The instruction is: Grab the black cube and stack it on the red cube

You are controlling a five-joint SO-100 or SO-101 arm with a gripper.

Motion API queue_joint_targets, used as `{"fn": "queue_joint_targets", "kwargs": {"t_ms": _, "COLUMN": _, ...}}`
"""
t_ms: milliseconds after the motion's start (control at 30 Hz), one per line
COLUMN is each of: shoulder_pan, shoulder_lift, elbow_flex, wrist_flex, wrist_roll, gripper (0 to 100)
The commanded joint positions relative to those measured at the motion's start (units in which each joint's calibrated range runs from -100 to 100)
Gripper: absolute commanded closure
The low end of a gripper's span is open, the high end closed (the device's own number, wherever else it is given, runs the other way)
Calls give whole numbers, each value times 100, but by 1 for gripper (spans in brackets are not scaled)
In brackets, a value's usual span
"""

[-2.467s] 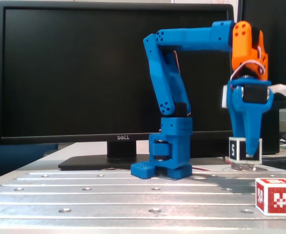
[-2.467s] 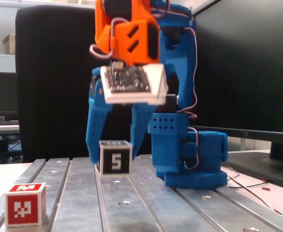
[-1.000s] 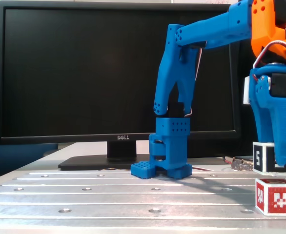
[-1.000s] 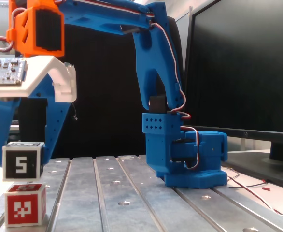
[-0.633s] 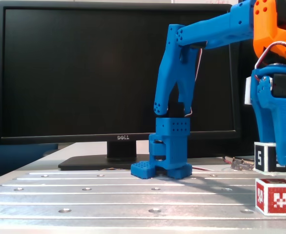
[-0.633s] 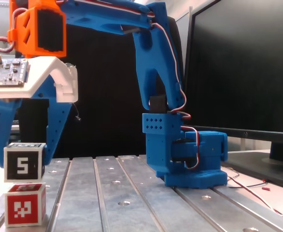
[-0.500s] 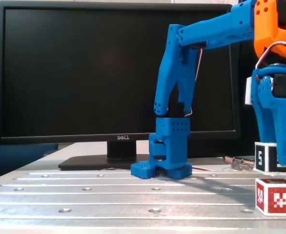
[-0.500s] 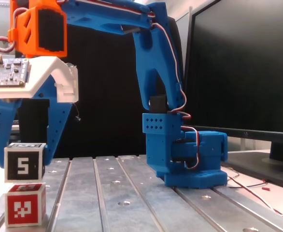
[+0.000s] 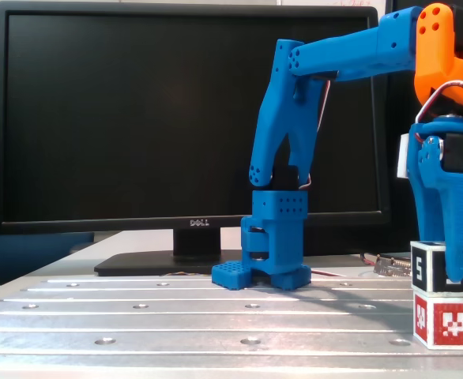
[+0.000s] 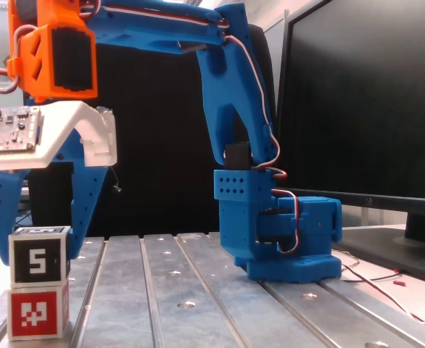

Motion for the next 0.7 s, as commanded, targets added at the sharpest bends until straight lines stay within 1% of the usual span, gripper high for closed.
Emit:
{"fn": "queue_joint_targets", "kwargs": {"t_ms": 0, "shoulder_pan": -7, "shoulder_lift": -25, "elbow_flex": -194, "wrist_flex": -27, "wrist_roll": -18, "gripper": 82}}
{"fn": "queue_joint_targets", "kwargs": {"t_ms": 267, "shoulder_pan": -7, "shoulder_lift": -34, "elbow_flex": -230, "wrist_flex": -44, "wrist_roll": -23, "gripper": 80}}
{"fn": "queue_joint_targets", "kwargs": {"t_ms": 500, "shoulder_pan": -66, "shoulder_lift": -34, "elbow_flex": -239, "wrist_flex": 7, "wrist_roll": -23, "gripper": 64}}
{"fn": "queue_joint_targets", "kwargs": {"t_ms": 667, "shoulder_pan": -66, "shoulder_lift": -59, "elbow_flex": -275, "wrist_flex": 161, "wrist_roll": -23, "gripper": 60}}
